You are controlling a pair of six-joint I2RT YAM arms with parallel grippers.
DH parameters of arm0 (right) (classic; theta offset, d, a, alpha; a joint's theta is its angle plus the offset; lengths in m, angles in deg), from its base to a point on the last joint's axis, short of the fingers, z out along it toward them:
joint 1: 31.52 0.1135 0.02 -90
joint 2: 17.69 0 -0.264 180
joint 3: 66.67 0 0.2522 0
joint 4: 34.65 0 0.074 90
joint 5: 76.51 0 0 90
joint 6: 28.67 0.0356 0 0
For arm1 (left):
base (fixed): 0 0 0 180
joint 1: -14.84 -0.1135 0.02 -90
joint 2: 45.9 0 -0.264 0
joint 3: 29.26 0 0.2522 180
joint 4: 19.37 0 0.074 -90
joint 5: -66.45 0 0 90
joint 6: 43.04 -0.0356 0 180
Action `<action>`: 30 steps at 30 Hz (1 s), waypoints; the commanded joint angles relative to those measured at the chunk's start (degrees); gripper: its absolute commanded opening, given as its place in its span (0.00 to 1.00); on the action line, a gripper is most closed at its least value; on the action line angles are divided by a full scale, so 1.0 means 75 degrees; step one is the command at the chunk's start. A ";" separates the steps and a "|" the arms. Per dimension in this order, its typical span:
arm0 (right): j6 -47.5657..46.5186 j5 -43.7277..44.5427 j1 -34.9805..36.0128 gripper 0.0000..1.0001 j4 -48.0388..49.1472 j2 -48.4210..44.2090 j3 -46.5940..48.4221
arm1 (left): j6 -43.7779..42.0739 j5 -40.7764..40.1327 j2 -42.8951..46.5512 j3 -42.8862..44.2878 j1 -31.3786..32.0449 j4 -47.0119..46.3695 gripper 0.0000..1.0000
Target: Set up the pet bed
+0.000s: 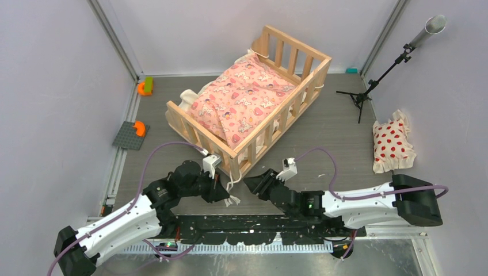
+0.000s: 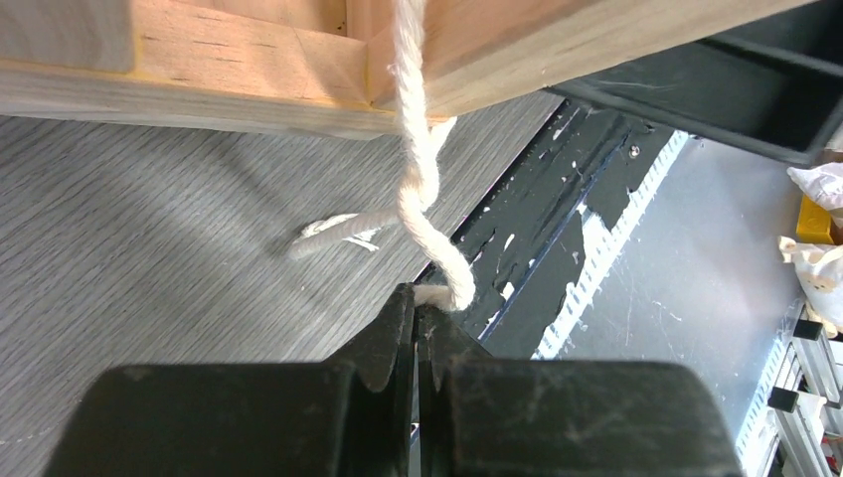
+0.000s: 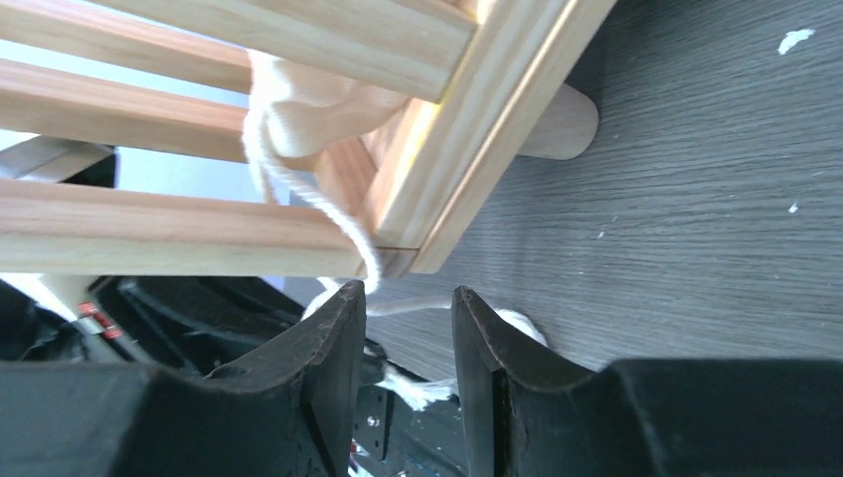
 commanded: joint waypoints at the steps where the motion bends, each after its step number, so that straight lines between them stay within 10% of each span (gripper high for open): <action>1: -0.0419 -0.0307 -0.0223 0.42 0.1791 0.0460 -0.0276 | 0.0023 0.0070 0.0061 0.0261 0.0018 -0.0182 0.00; 17: -0.1034 -0.0905 -0.0498 0.34 0.3784 0.1559 -0.0524 | 0.0123 0.0052 0.0055 0.0249 0.0018 -0.0259 0.00; 30: -0.1313 -0.0702 -0.0585 0.05 0.4387 0.1891 -0.0686 | 0.0253 0.0161 0.0080 0.0180 0.0019 -0.0476 0.00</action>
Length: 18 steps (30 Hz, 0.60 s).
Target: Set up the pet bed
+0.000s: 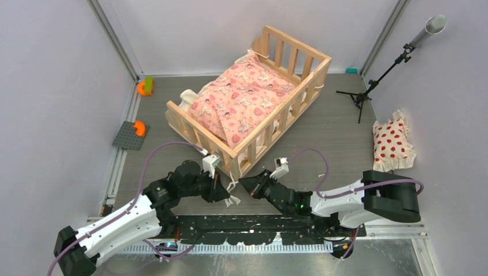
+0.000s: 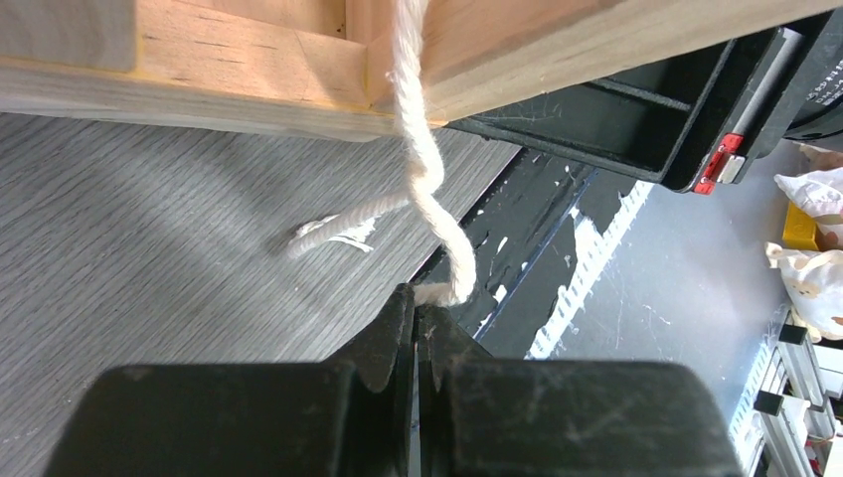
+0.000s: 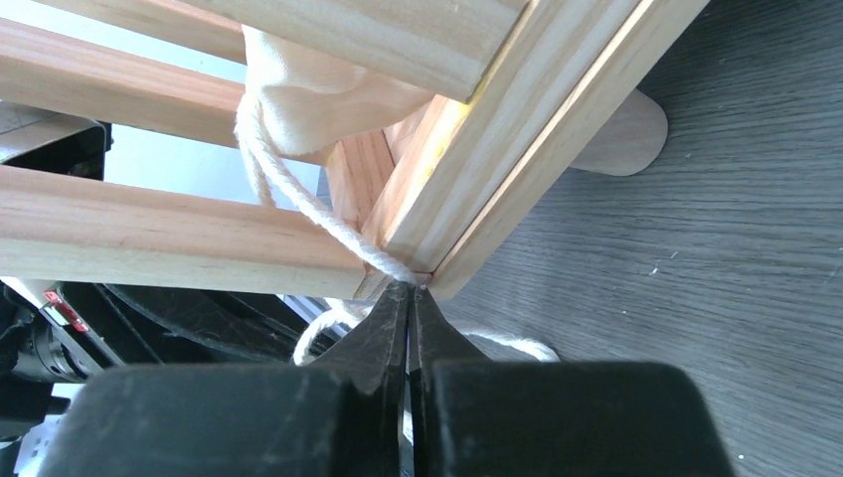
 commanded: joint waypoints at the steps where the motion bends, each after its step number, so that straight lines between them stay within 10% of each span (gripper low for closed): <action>1: -0.0246 0.0303 -0.0026 0.03 0.0463 0.0025 0.0050 | 0.0111 0.0166 0.0097 0.0157 0.0020 -0.0503 0.00; 12: -0.0497 -0.0224 -0.0018 0.01 -0.0244 -0.0340 0.0080 | 0.0549 0.0390 0.0370 -0.0243 0.0024 -0.1327 0.00; 18: -0.0846 -0.0271 -0.0015 0.26 0.0105 -0.0406 -0.0117 | 0.0477 0.0268 0.0337 -0.0191 0.0018 -0.1009 0.00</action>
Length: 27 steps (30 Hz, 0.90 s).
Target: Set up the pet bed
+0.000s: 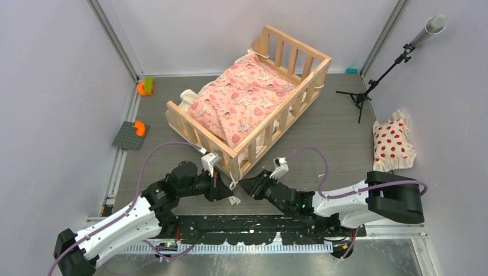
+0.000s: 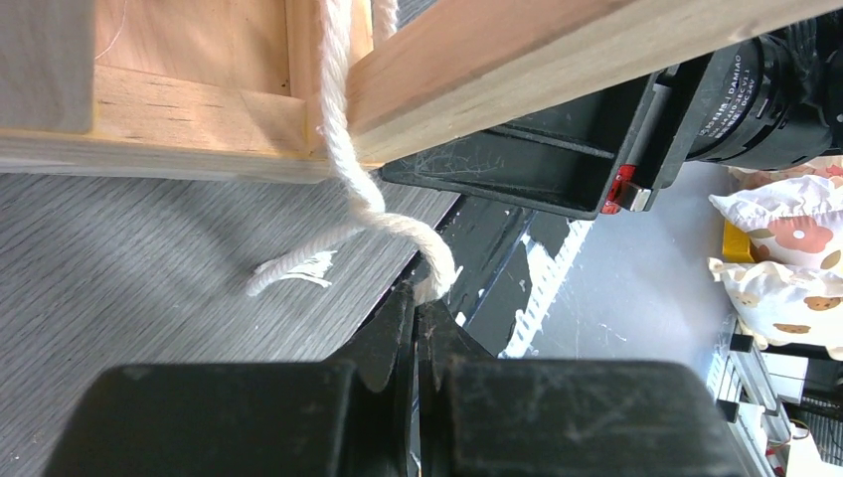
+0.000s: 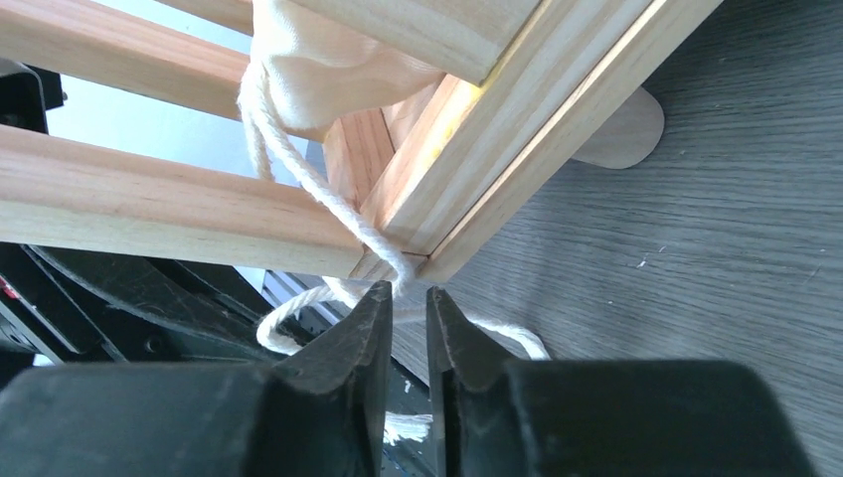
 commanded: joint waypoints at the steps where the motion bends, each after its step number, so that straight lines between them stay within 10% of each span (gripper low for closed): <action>1: -0.0537 0.0014 -0.0012 0.27 0.0431 -0.0147 -0.0092 | 0.0012 -0.0003 0.0050 0.0039 0.0024 -0.0109 0.00; 27: -0.1317 -0.0577 -0.0476 0.36 0.1612 0.0511 -0.0226 | 0.0004 -0.0076 0.0063 -0.0013 0.0018 -0.0111 0.00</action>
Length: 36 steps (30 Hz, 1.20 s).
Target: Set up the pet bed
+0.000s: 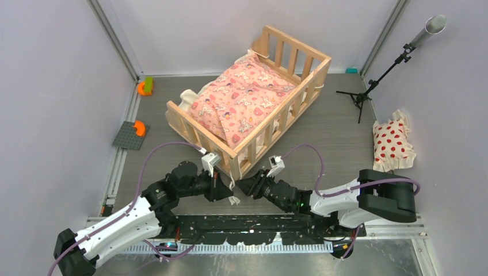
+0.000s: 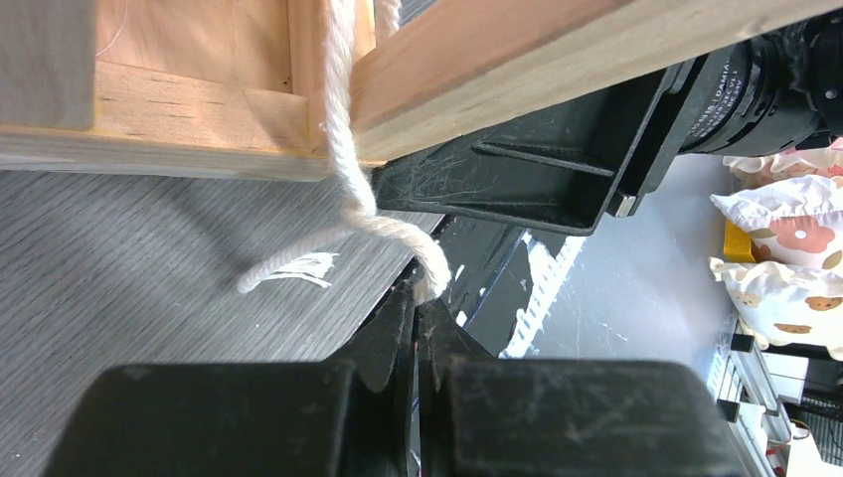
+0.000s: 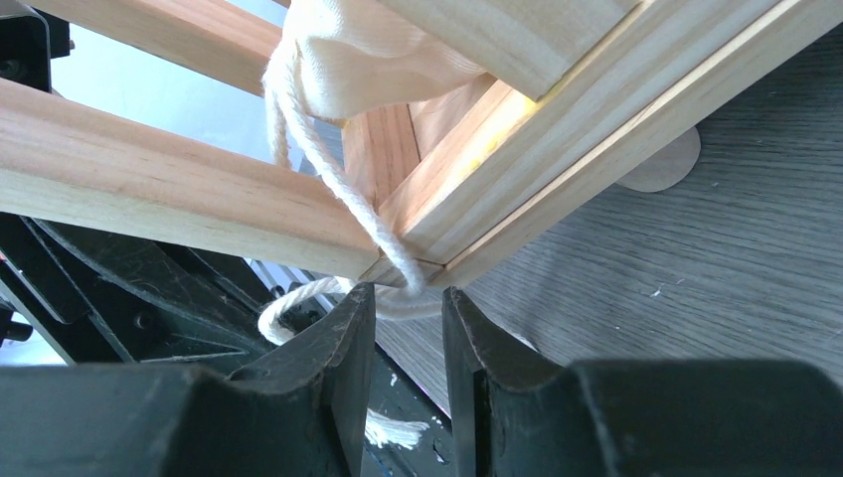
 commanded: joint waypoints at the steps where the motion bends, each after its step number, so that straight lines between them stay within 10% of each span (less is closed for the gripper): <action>1: -0.0226 0.0310 -0.0131 0.36 0.0533 0.0022 -0.0122 | 0.0012 -0.0065 0.0043 -0.0004 0.0018 -0.0150 0.00; 19: -0.1427 -0.0835 -0.0641 0.30 0.2358 0.0819 -0.0218 | 0.0001 -0.0137 0.0158 -0.0035 0.0021 -0.0080 0.00; 36: -0.1378 -0.1162 -0.0641 0.01 0.1717 0.0588 -0.0231 | 0.0270 -0.0222 0.0407 -0.0354 0.0019 -0.0780 0.00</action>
